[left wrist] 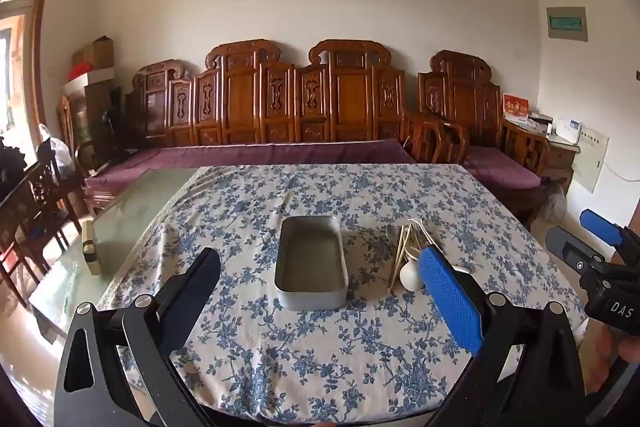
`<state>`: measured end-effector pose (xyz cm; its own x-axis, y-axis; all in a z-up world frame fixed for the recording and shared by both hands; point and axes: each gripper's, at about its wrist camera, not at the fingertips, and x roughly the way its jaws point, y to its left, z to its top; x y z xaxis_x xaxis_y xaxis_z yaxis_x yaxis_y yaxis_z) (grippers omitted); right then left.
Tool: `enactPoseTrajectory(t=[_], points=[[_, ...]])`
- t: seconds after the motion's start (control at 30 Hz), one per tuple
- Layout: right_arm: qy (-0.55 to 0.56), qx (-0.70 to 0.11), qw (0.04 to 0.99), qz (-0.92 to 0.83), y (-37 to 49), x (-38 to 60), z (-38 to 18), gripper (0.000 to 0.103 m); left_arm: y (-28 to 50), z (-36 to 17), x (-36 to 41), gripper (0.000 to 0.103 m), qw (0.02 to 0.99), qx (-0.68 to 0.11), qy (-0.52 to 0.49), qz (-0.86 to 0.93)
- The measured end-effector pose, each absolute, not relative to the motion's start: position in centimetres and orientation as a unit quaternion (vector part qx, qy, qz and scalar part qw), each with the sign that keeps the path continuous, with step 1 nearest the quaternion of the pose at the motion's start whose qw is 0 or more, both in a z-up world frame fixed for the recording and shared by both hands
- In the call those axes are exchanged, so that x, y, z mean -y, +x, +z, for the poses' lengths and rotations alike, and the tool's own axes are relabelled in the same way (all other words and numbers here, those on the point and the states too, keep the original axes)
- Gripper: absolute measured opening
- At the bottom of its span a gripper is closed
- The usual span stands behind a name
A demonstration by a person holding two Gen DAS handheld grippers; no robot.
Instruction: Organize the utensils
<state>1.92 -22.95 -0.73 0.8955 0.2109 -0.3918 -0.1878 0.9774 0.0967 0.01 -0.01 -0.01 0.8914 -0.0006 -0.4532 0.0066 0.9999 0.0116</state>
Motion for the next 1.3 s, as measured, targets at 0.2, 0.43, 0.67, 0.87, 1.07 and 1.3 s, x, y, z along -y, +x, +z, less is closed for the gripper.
enactPoseTrajectory(t=[0.2, 0.43, 0.67, 0.87, 1.07, 1.3], points=[[0.030, -0.204, 0.973, 0.103, 1.92, 22.96, -0.77, 0.100, 0.05, -0.05, 0.05, 0.097, 0.972, -0.233, 0.006, -0.003], [0.030, -0.203, 0.973, 0.104, 1.88, 23.00, -0.72, 0.100, -0.10, 0.52, 0.41, 0.097, 0.973, -0.231, 0.007, -0.004], [0.030, -0.202, 0.973, 0.103, 1.82, 23.07, -0.64, 0.100, -0.35, 0.34, 0.20, 0.097, 0.974, -0.229, 0.006, -0.003], [0.031, -0.202, 0.973, 0.103, 1.75, 23.14, -0.59, 0.100, -0.41, 0.44, 0.29, 0.097, 0.973, -0.230, 0.008, -0.004], [0.031, -0.201, 0.974, 0.104, 1.69, 23.20, -0.58, 0.100, -0.43, 0.42, 0.34, 0.097, 0.973, -0.230, 0.008, -0.003], [0.032, -0.201, 0.973, 0.104, 1.68, 23.27, -0.61, 0.100, -0.42, 0.45, 0.37, 0.097, 0.973, -0.230, 0.009, -0.004]])
